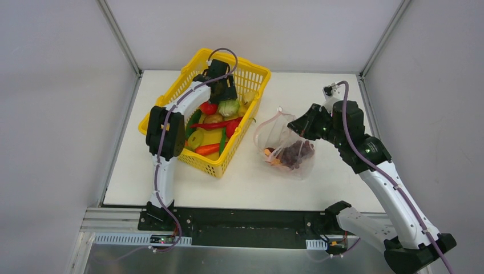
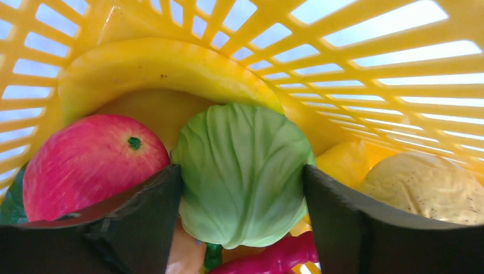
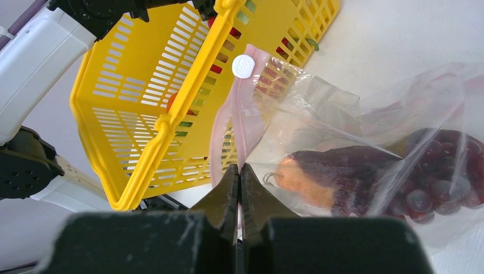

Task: Place the food in the zip-top bag and seal the zipper
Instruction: Pick up the fake vegetable from the bin, then place the fake vegetable in the zipper food storage bag.

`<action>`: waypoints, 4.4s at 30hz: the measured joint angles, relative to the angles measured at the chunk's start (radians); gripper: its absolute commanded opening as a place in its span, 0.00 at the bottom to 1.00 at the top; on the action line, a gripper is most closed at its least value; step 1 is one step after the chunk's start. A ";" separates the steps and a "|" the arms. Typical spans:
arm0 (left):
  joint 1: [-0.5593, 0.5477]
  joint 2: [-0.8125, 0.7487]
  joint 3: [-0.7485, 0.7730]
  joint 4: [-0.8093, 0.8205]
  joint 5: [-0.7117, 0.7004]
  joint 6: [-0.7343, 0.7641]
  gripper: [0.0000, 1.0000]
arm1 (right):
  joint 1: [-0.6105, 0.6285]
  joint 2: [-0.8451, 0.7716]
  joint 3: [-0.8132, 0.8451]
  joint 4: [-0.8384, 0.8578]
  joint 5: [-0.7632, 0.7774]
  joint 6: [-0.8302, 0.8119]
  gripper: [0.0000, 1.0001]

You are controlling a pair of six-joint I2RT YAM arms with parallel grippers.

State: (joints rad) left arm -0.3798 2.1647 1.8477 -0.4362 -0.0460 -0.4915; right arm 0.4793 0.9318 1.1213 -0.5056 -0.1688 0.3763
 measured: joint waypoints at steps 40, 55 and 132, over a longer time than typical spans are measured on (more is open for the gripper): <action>-0.125 -0.177 -0.224 -0.021 -0.232 0.005 0.84 | 0.000 -0.078 -0.005 -0.034 -0.015 0.005 0.00; -0.136 -0.021 -0.010 -0.155 -0.254 0.032 0.12 | 0.000 -0.094 -0.005 -0.050 -0.020 0.005 0.00; -0.636 -0.865 -0.616 0.298 -0.007 -0.013 0.00 | 0.000 -0.174 -0.071 0.015 -0.041 0.141 0.00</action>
State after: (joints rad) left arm -1.0161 1.2995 1.2316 -0.1387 -0.0528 -0.5041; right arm 0.4793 0.7574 1.0500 -0.4904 -0.2100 0.5171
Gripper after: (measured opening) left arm 0.320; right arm 0.008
